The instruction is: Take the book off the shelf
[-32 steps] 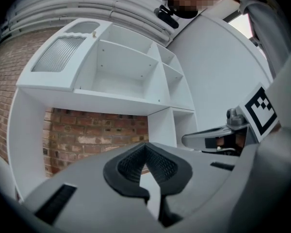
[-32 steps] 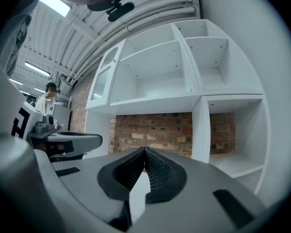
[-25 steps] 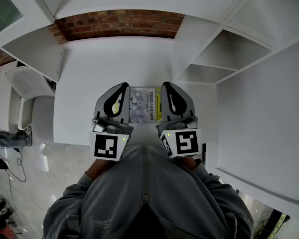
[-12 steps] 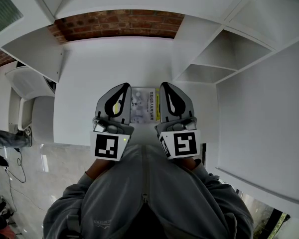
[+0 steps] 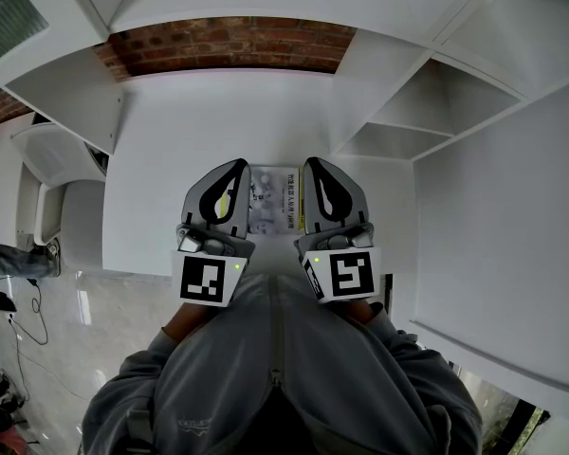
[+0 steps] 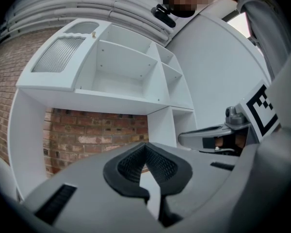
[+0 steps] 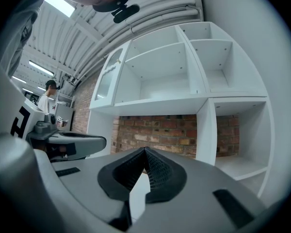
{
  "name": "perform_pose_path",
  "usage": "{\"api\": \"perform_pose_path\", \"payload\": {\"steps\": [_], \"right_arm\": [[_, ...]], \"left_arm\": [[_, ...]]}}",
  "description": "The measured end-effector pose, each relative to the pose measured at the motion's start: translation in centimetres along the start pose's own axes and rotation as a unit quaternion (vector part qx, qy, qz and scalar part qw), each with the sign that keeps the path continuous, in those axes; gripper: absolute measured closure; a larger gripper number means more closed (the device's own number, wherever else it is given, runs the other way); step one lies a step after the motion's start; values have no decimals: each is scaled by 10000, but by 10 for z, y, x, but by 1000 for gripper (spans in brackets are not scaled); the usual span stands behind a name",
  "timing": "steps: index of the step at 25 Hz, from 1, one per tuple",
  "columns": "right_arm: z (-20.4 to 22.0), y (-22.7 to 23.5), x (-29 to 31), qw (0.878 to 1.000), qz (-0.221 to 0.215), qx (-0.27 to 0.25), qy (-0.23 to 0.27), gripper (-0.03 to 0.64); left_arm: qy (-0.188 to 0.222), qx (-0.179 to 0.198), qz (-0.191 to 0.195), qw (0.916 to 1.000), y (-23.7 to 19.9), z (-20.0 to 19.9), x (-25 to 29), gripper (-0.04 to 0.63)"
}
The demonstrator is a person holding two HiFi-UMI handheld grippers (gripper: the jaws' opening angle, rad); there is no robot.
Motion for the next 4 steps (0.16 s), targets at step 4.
{"api": "perform_pose_path", "payload": {"steps": [4], "right_arm": [[1, -1, 2, 10000, 1, 2, -24, 591]], "left_arm": [[-30, -7, 33, 10000, -2, 1, 1, 588]]}}
Point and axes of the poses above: the fingertips, and each gripper's own axes: x forward along the fingers, y to its right, z out of its underside, the point moved 10 cm from there along -x, backward along the fingers, and after that the axes turned 15 degrees about -x, right-handed, at the moved point
